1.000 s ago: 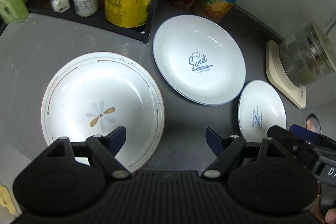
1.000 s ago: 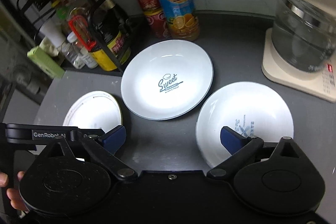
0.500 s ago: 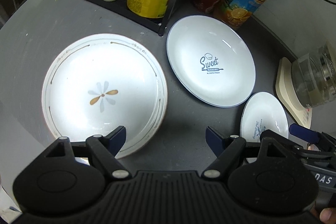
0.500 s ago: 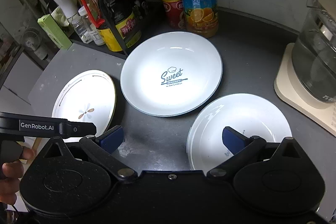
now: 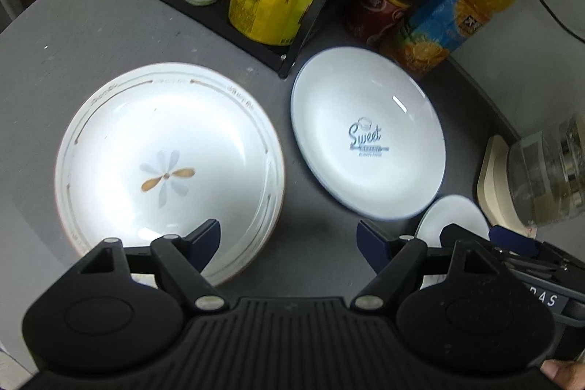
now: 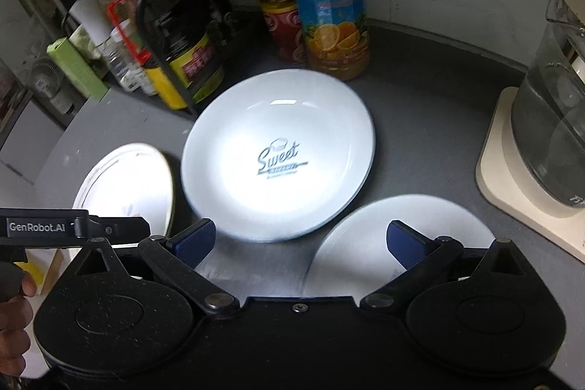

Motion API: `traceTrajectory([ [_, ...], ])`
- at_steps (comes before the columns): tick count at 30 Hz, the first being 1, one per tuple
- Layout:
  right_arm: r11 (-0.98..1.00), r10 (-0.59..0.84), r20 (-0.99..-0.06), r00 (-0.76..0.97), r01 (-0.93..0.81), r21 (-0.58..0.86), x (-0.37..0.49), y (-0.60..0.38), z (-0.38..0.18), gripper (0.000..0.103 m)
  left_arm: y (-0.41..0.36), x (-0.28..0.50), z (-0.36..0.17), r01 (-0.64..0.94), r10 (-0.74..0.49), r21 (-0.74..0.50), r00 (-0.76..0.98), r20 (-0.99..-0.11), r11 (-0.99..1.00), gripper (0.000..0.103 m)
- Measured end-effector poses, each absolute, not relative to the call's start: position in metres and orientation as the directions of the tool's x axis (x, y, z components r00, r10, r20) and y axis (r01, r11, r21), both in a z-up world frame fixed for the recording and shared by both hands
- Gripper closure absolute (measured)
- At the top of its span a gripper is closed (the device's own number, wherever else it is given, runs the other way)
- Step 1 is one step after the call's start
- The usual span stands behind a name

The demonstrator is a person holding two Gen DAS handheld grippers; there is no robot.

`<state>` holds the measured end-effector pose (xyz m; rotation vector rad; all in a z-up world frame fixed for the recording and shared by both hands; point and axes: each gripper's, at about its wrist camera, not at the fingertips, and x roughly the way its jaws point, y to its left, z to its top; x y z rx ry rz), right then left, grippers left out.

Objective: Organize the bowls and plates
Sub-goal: 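Position both open grippers at the rim of the 'Sweet' plate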

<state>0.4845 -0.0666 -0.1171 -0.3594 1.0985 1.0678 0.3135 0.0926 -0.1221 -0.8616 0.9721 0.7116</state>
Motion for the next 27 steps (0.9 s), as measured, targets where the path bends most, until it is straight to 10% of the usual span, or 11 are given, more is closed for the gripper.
traceTrajectory([
  [27,0.634,0.462,-0.883,0.088,-0.728,0.259,0.546,-0.023,-0.184,0.059,0.166,0.390,-0.159,-0.781,0.154,-0.292,0.440,-0.884,0.552,0.070],
])
